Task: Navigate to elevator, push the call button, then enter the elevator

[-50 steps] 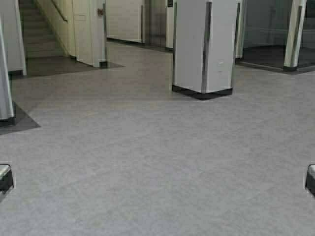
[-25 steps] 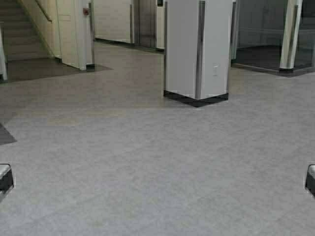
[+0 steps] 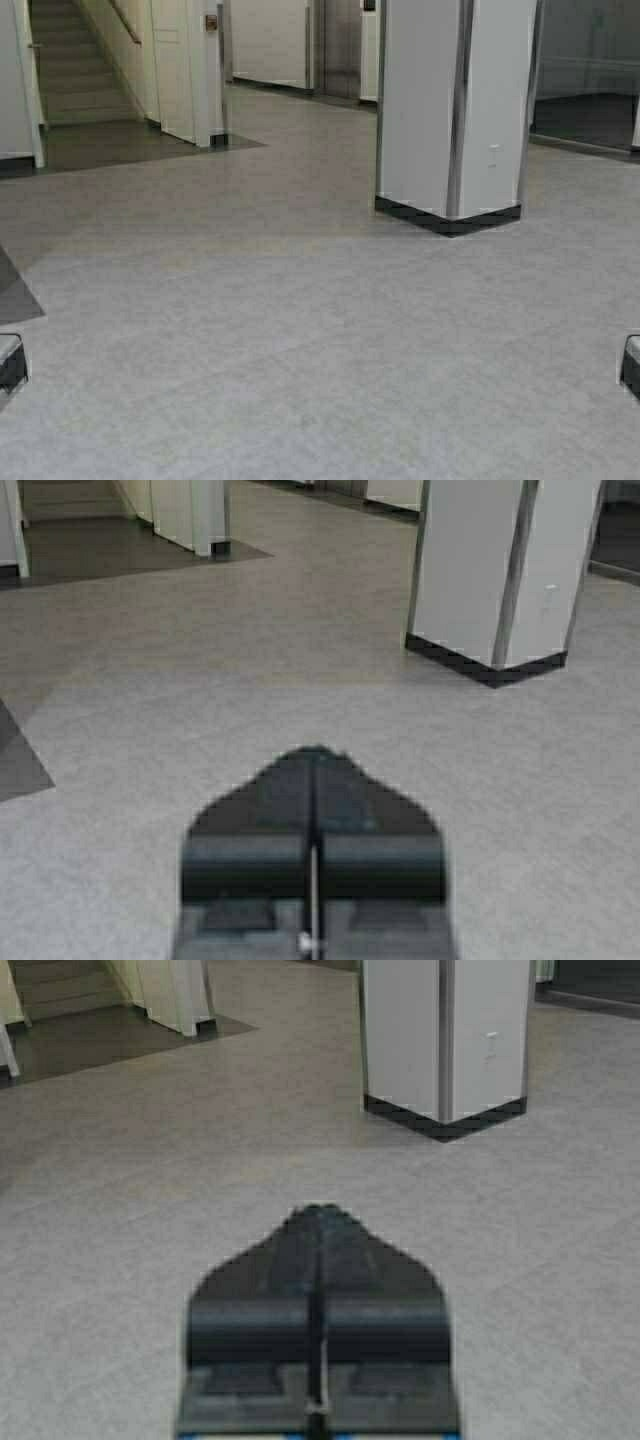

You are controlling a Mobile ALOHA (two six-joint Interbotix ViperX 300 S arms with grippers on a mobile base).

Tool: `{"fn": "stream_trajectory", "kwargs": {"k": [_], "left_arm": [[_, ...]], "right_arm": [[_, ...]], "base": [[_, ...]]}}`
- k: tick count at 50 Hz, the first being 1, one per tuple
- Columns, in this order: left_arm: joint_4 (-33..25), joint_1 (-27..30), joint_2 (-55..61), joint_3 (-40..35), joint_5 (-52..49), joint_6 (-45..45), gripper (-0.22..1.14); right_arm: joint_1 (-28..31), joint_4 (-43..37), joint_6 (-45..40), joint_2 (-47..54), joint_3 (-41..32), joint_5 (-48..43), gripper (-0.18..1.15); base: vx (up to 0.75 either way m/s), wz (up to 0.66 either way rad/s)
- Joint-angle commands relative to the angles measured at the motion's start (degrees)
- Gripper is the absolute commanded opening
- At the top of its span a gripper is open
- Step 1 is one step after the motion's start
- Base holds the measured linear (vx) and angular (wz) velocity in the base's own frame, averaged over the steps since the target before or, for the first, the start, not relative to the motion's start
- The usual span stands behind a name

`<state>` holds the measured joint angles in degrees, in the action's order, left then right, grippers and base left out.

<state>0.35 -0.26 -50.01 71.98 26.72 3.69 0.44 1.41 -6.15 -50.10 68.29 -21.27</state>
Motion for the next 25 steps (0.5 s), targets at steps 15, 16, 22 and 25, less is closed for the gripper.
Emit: {"fn": "stream_trajectory", "kwargs": {"k": [15, 16, 22, 25], "left_arm": [[0.0, -0.1, -0.9, -1.0, 0.6, 0.3, 0.02], [-0.1, -0.2, -0.9, -1.1, 0.6, 0.3, 0.02], [0.0, -0.1, -0.5, -1.9, 0.6, 0.4, 0.02], [0.2, -0.1, 0.1, -2.1, 0.6, 0.0, 0.02]], "right_arm": [[0.1, 0.0, 0.1, 1.1, -0.7, -0.1, 0.05], [0.1, 0.0, 0.0, 1.1, -0.8, -0.2, 0.05], [0.1, 0.0, 0.0, 0.9, -1.1, -0.1, 0.05], [0.1, 0.0, 0.0, 0.8, -1.1, -0.1, 0.05]], "base": [[0.76, 0.07], [0.78, 0.12], [0.78, 0.14], [0.79, 0.21]]}}
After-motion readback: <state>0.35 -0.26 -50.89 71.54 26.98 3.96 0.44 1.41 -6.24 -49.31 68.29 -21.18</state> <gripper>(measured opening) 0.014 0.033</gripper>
